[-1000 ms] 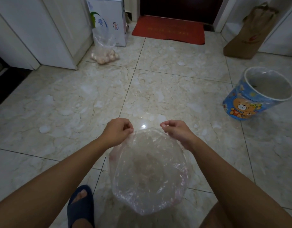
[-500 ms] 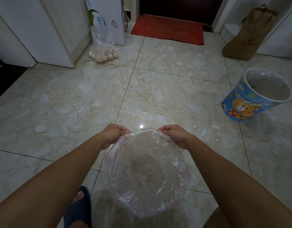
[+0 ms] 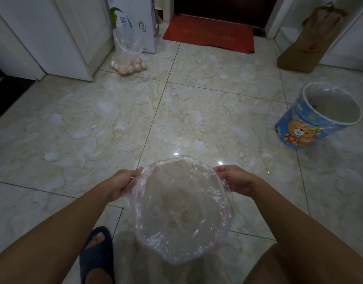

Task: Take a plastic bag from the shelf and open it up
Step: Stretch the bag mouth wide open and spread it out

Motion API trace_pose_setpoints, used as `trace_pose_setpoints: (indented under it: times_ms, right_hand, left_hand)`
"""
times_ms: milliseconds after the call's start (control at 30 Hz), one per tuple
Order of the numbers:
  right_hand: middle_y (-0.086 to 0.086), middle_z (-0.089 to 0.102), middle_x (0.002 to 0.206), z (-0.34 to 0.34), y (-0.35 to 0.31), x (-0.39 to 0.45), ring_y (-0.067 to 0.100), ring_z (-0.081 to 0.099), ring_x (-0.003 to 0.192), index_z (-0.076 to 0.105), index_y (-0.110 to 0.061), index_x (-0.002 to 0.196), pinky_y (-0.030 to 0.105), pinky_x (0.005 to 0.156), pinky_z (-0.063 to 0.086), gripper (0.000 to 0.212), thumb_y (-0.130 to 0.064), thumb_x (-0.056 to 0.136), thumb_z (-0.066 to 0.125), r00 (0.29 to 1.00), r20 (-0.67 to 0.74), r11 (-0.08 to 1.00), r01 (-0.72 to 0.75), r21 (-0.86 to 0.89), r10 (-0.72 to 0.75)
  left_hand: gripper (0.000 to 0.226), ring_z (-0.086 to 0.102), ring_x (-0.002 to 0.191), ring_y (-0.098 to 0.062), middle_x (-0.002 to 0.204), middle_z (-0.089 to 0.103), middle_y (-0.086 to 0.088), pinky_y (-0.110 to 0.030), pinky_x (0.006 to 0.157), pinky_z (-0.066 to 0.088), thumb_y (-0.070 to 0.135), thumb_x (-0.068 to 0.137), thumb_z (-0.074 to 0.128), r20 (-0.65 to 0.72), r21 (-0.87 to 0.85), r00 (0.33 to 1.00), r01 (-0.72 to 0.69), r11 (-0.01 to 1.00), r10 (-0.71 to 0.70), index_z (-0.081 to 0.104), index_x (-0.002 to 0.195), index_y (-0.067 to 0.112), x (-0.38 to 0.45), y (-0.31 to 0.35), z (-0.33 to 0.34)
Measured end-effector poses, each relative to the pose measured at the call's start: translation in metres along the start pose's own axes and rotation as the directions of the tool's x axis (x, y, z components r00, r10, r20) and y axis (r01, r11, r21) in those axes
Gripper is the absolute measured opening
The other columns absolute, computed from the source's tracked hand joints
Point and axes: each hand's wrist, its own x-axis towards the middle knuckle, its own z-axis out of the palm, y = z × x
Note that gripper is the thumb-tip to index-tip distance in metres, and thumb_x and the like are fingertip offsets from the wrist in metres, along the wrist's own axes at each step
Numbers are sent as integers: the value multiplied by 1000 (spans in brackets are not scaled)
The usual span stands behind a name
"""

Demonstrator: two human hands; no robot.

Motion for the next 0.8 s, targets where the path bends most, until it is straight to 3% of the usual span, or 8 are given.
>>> trace_pose_setpoints:
  times_ms: [100, 233, 333, 400, 467, 567, 667, 800]
  right_hand:
    - [17, 73, 100, 6, 5, -6, 24, 68, 82, 75, -9, 98, 32, 70, 56, 17, -6, 90, 59, 996, -91, 999, -4, -48, 0]
    - [16, 69, 107, 11, 7, -8, 25, 62, 87, 72, -12, 104, 32, 71, 50, 20, -13, 93, 55, 985, -174, 997, -22, -68, 10]
    - [14, 64, 116, 10, 5, -13, 28, 61, 99, 67, -13, 115, 36, 74, 50, 33, -36, 95, 57, 983, -178, 999, -42, 2, 42]
    - [8, 65, 109, 11, 5, -18, 27, 62, 96, 68, -16, 104, 35, 70, 50, 33, -44, 95, 53, 980, -187, 998, -68, 1, 67]
    - [4, 66, 103, 12, 5, -23, 25, 62, 92, 67, -19, 94, 33, 67, 50, 30, -45, 95, 51, 971, -225, 997, -73, 11, 74]
    - [5, 71, 88, 14, 9, -32, 20, 66, 78, 71, -20, 76, 27, 57, 50, 26, -36, 91, 58, 953, -304, 999, -19, -45, 4]
    - [3, 72, 82, 19, 13, -41, 18, 67, 71, 75, -20, 82, 24, 52, 50, 18, -28, 89, 60, 967, -253, 991, -11, -136, -24]
    - [4, 72, 94, 24, 20, -43, 20, 69, 79, 72, -17, 102, 24, 56, 52, 20, -28, 92, 59, 968, -250, 990, -39, -136, 3]
  left_hand:
    - [38, 65, 80, -31, 90, 71, -19, -44, 83, 53, 32, 96, 54, -360, 270, 927, -7, 963, 108, 69, 91, -2, -5, -1, 11]
    - [16, 59, 78, -24, 93, 69, -12, -33, 66, 45, 12, 94, 51, -637, 471, 539, -294, 831, 552, 66, 98, 8, -27, 31, 22]
    - [12, 54, 62, -15, 73, 62, -1, -22, 55, 43, 8, 87, 54, -319, 658, 182, -663, 356, 930, 65, 90, 12, -67, 56, 51]
    - [12, 52, 53, -17, 63, 60, -1, -24, 51, 45, 14, 82, 54, 145, 699, 111, -714, -23, 983, 66, 83, 10, -87, 51, 79]
    - [15, 59, 57, -26, 67, 65, -7, -29, 58, 49, 21, 82, 51, 500, 734, 321, -651, -196, 804, 62, 85, 12, -91, 33, 108]
    - [31, 63, 101, -34, 114, 67, -15, -36, 80, 48, 31, 89, 51, 436, 893, 834, -449, -42, 339, 60, 112, 11, -70, 7, 141]
    - [76, 34, 138, -40, 155, 29, -19, -45, 109, 35, 45, 87, 61, 412, 911, 911, -412, -7, -14, 29, 150, 20, -33, -22, 161]
    - [102, -2, 144, -51, 161, -12, -21, -67, 113, 16, 62, 78, 62, 279, 959, 952, -283, -13, -125, -4, 152, 39, 15, -54, 172]
